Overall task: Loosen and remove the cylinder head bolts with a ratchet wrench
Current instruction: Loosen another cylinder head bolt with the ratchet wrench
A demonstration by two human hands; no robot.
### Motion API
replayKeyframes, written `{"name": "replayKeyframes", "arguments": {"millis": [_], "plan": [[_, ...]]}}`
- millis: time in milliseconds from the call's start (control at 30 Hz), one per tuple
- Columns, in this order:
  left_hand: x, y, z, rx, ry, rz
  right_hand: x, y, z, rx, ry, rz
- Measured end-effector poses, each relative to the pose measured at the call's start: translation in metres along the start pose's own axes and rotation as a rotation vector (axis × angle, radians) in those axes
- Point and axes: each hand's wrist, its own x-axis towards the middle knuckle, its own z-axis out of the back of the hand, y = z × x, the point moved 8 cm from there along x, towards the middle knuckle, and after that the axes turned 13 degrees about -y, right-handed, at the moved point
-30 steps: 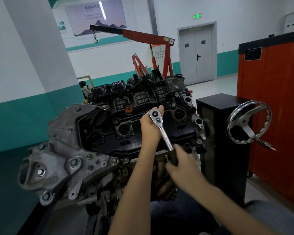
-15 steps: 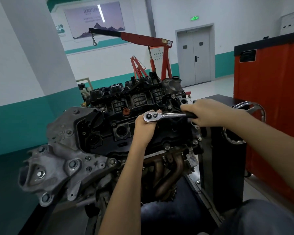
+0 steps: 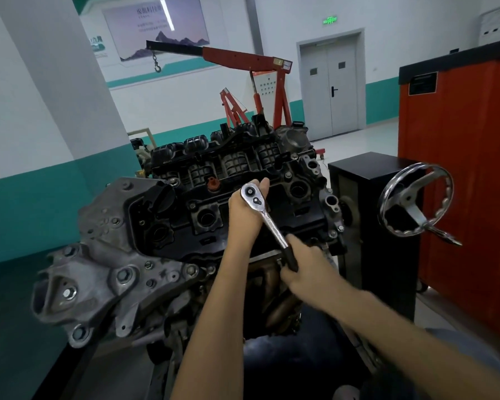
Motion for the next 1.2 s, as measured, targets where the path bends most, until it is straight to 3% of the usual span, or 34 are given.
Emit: {"name": "replayKeyframes", "arguments": {"millis": [133,200,267,367,500,567,667,900,1033,1100,1200], "plan": [[-0.001,-0.003,-0.008,-0.014,0.103,-0.027,0.054,-0.009,0.070,-0.442,0.166,0.246],[-0.001,-0.002,-0.006,-0.018,0.095,-0.017,0.084,0.007,0.093,-0.724,0.131,0.430],[-0.001,0.000,-0.001,-0.051,0.042,0.010,0.094,0.018,0.094,-0.802,0.065,0.501],[-0.003,0.005,0.002,-0.133,-0.083,0.053,0.064,0.002,0.075,-0.658,0.002,0.328],[-0.009,0.007,-0.004,-0.167,-0.186,0.089,-0.003,-0.011,0.022,-0.110,-0.126,-0.034],[-0.008,0.005,-0.001,-0.107,-0.187,0.066,-0.017,0.001,-0.010,-0.007,-0.211,-0.079],[-0.002,0.005,0.001,0.023,-0.122,0.039,-0.020,0.015,-0.035,0.149,-0.175,-0.121],[0.000,0.000,-0.008,0.009,0.087,-0.008,0.037,-0.008,0.058,-0.321,0.126,0.175],[0.003,-0.001,-0.003,-0.002,0.089,-0.006,0.082,0.015,0.091,-0.759,0.075,0.463],[0.001,-0.001,0.001,-0.053,0.037,0.003,0.073,0.015,0.083,-0.720,0.004,0.430],[-0.002,0.002,0.000,-0.060,-0.063,0.029,0.026,-0.008,0.052,-0.345,-0.050,0.142]]}}
